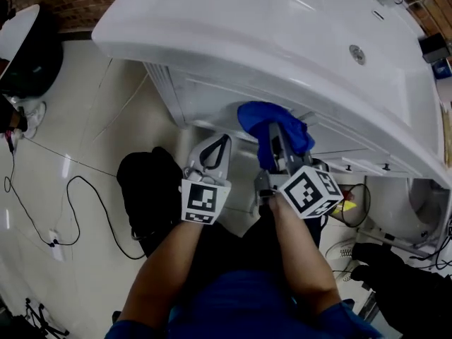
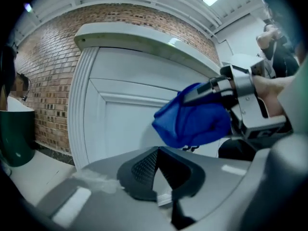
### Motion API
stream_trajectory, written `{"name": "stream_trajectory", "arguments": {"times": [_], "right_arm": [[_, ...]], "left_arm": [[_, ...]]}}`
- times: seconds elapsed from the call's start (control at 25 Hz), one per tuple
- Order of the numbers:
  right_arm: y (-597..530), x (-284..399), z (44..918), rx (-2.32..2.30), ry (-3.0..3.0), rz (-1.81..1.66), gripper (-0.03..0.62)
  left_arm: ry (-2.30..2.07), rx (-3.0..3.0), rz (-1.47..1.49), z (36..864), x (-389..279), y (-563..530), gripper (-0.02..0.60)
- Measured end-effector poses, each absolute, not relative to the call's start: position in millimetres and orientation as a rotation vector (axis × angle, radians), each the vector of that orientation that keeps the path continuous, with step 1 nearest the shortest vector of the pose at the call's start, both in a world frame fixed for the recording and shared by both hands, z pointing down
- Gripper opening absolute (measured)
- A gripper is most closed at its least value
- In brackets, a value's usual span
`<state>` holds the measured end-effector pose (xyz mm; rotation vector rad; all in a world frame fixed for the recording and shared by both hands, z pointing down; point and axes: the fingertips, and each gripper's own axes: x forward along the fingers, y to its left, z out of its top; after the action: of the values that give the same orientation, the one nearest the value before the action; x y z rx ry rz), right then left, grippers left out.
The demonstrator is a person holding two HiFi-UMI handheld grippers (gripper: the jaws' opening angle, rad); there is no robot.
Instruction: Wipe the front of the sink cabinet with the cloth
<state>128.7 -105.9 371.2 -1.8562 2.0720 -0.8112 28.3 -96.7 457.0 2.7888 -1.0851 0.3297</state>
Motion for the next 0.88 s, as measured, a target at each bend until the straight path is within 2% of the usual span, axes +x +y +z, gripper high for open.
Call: {"name": "stream_trajectory", "arguments": {"times": [0.28, 0.6, 0.88], "right_arm": [[-115, 143, 378, -1.893, 2.021, -0.878, 0.071], [-119, 121, 463, -1.971, 1.996, -1.105, 0.071], [-111, 136, 554, -2.081, 1.887, -1.346, 0.071]], "left_arm": [[-1.081, 2.805, 0.292, 450, 33, -92, 0.002], [-1.115, 2.760, 0.285, 452, 22, -100, 0.002], [-1.106, 2.702, 0.292, 461, 22, -109, 0.002]]}}
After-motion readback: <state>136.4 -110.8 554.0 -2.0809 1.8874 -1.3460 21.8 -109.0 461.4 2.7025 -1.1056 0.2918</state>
